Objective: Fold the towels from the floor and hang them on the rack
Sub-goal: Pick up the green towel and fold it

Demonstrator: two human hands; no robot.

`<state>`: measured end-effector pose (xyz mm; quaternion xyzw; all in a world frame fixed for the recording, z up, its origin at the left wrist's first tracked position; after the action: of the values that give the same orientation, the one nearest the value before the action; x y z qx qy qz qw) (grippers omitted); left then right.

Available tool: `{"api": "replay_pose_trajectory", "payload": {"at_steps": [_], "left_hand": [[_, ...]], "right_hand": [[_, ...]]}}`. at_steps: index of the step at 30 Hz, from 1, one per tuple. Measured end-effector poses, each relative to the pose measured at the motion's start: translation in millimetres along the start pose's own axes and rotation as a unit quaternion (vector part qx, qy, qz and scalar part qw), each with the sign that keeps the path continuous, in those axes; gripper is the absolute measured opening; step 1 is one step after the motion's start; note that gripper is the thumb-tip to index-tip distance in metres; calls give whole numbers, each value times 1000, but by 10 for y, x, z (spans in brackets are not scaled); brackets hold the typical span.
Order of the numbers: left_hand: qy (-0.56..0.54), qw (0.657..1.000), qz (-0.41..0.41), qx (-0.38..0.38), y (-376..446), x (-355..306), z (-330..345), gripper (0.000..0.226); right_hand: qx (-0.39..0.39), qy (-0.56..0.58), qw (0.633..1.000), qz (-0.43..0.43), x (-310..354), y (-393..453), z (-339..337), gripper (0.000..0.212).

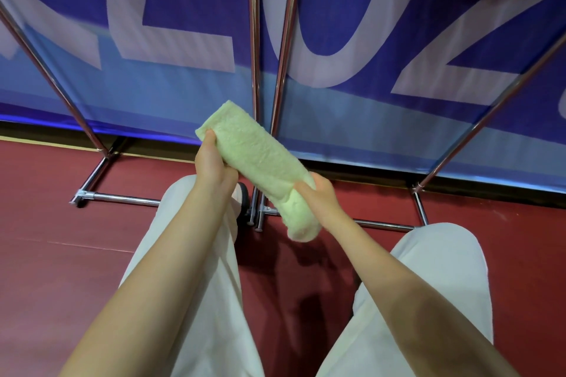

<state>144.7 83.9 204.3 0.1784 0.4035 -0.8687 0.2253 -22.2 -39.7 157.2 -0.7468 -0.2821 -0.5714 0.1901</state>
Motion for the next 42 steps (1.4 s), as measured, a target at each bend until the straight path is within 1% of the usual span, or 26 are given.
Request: {"api": "replay_pose_trajectory", "payload": {"at_steps": [2,3,5,9,13,14,18,19,21,22,24,27,29,33,35,37,39,41,42], "left_hand": [[-2,1000,2,-7,-24,-3,-26,32],[-2,1000,6,-13,-33,-6,-38,30],[5,1000,7,-26,-33,2,-60,29],[23,999,8,-39,6,67,-56,26],[78,996,20,-48,47,131,1,10],[98,994,26,-50,61,148,25,9],[197,975,89,-45,67,191,199,12],[225,968,109,-32,60,194,276,16],[269,952,142,-15,51,191,451,28],[285,946,152,-10,34,184,559,33],[297,940,170,9,-37,170,847,34],[286,939,187,31,-183,121,1313,35],[290,934,203,41,-261,75,1587,38],[295,926,223,76,-403,16,2149,33],[324,912,229,103,-481,20,2460,29],[385,886,216,144,-572,91,2770,23],[457,849,189,185,-671,236,3039,15],[513,815,172,209,-797,404,3269,14],[529,803,167,217,-860,499,3377,15]], "right_hand": [[5,-29,999,-40,76,-44,-11,21],[8,-32,998,-47,98,-79,-18,28],[11,-41,997,-56,133,-120,-62,35],[10,-51,997,-65,196,-149,-215,25],[18,-57,996,-65,177,-242,-368,30],[13,-61,996,-63,168,-266,-424,31],[-33,-108,991,-67,262,-300,-758,27],[-47,-119,989,-71,327,-287,-857,26],[-78,-137,985,-68,467,-212,-1074,18],[-95,-143,983,-62,545,-146,-1194,19],[-113,-148,981,-43,734,-7,-1420,27],[-98,-164,981,-43,1092,185,-1678,32],[-101,-158,980,-63,1384,261,-1856,29],[-101,-214,965,-117,2048,372,-2325,22],[-122,-243,950,-156,2416,405,-2626,16],[-149,-243,943,-173,2727,380,-2935,11],[-170,-230,944,-166,2956,307,-3228,21],[-194,-188,952,-146,3094,195,-3486,28],[-208,-165,954,-137,3142,122,-3598,28]]}}
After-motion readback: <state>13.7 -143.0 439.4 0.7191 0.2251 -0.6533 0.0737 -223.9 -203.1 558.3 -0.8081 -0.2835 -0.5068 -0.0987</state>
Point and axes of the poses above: each hand's wrist, its own y-axis towards the middle knuckle, its own z-axis out of the palm, x = y × z, the point moved 8 cm from there along y, towards the middle knuckle, and after that the axes turned 14 degrees about -z, right-handed, at the moved point
